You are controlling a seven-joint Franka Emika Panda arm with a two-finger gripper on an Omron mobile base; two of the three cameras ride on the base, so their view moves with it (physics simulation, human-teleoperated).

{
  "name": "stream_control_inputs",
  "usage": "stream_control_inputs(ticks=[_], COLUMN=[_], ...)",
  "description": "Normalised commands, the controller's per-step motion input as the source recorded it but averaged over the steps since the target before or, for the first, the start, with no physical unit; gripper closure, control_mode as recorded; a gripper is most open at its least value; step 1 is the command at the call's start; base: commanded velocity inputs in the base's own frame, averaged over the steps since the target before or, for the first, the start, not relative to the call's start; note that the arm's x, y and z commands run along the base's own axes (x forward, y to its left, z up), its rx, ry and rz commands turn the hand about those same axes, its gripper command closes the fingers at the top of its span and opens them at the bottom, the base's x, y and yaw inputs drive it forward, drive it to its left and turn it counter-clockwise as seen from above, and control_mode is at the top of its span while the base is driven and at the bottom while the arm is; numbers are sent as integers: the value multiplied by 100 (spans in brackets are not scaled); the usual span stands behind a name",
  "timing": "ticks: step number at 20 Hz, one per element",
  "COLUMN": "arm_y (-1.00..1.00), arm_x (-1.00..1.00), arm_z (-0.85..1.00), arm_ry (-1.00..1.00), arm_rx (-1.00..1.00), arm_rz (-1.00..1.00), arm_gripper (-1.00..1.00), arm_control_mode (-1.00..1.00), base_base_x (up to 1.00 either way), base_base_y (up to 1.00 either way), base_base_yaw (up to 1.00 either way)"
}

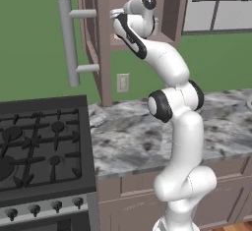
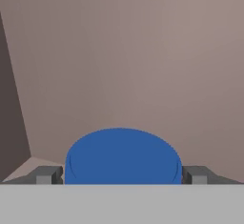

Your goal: Collect the paprika, mayonnaise, and shaker from the cabinet and place them next to the stove.

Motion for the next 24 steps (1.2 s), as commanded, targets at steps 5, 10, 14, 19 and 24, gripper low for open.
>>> stream_control_inputs(ticks=[5,10,14,19,24], arm_y=[0,0,0,0,3], arm_x=[0,-1,-7,-16,-48], arm_z=[-2,0,0,0,-3], arm_ry=[0,0,0,0,-6], arm_rx=[-1,0,0,0,0], arm_rz=[0,0,0,0,2], arm_gripper=[100,100,100,100,100], arm_control_mode=[-100,-100,-100,-100,-100], base_base_x=[0,0,0,0,0], base_base_y=[0,0,0,0,0], base_base_yaw=[0,0,0,0,0])
